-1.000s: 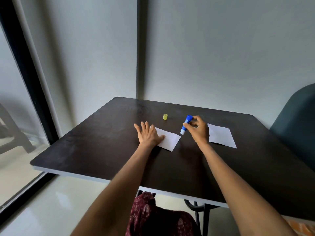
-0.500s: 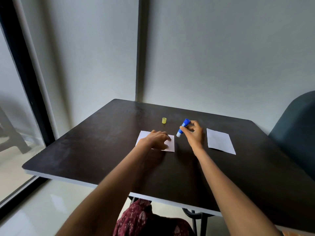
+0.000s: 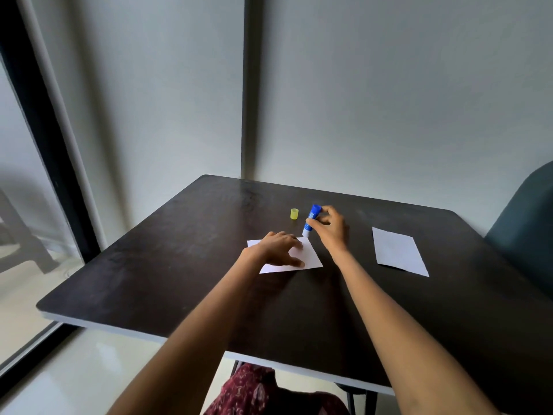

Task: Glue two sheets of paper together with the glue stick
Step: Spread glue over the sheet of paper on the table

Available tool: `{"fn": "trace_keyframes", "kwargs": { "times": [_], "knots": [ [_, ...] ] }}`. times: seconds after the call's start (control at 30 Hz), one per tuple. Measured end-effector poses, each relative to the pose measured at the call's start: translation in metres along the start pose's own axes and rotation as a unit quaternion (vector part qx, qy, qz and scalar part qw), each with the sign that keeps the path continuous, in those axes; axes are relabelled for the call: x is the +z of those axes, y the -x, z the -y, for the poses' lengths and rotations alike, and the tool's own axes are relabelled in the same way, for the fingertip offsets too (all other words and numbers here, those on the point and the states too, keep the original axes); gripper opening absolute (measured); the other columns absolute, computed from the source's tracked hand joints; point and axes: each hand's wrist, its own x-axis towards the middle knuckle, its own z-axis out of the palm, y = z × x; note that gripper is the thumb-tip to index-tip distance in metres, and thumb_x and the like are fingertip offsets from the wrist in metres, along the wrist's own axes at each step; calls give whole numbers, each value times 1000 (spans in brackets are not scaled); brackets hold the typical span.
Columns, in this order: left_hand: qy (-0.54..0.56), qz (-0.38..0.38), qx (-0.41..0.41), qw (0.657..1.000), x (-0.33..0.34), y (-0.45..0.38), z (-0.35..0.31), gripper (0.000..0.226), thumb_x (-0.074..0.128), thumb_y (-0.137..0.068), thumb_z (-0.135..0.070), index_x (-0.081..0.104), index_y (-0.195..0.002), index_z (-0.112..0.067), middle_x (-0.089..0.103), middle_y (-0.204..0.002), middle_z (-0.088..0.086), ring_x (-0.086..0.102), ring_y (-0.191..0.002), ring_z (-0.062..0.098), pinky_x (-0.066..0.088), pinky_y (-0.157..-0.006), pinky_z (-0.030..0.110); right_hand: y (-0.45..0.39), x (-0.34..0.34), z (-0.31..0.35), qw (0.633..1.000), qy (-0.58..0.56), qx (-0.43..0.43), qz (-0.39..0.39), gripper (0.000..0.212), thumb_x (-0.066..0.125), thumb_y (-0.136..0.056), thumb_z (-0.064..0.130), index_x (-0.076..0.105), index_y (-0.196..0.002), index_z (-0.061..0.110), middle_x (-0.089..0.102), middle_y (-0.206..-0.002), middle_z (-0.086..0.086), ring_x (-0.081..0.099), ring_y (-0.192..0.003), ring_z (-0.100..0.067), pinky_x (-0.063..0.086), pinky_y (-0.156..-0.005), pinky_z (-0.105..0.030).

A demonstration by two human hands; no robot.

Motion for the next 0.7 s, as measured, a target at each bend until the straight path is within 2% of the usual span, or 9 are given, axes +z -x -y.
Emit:
{"fn": "trace_keyframes", "kwargs": {
  "times": [0.1, 0.27, 0.5, 0.7],
  "knots": [
    [0, -8, 4, 1000, 1, -1, 1, 58, 55, -89, -50, 45, -139, -22, 43, -145, -2, 35, -133, 21, 23, -106, 38, -2, 5, 3, 1000, 24, -12, 2, 28, 75, -75, 22, 63, -99, 16, 74, -97, -4, 68, -89, -23, 49, -72, -30],
    [22, -21, -3, 1000, 6, 0, 4, 58, 56, -87, -51, 47, -137, -23, 43, -145, -3, 33, -134, 20, 21, -105, 37, -1, 5, 2, 997, 69, -16, 15, 29, 77, -74, 28, 64, -99, 19, 75, -94, -3, 68, -88, -22, 53, -75, -36],
    [31, -31, -13, 999, 6, 2, 0, 56, 58, -87, -50, 50, -135, -22, 45, -138, 0, 37, -130, 19, 23, -102, 36, 6, 0, -1, 998, 64, -18, 0, 27, 77, -73, 29, 64, -95, 21, 75, -90, -1, 68, -83, -20, 46, -65, -26],
    [15, -29, -18, 999, 7, 2, -2, 57, 55, -89, -50, 49, -137, -19, 44, -142, -1, 36, -133, 19, 22, -103, 36, 6, 3, -4, 998, 56, -22, 2, 30, 76, -75, 24, 65, -101, 18, 75, -96, -2, 69, -88, -21, 48, -69, -27]
  ]
}}
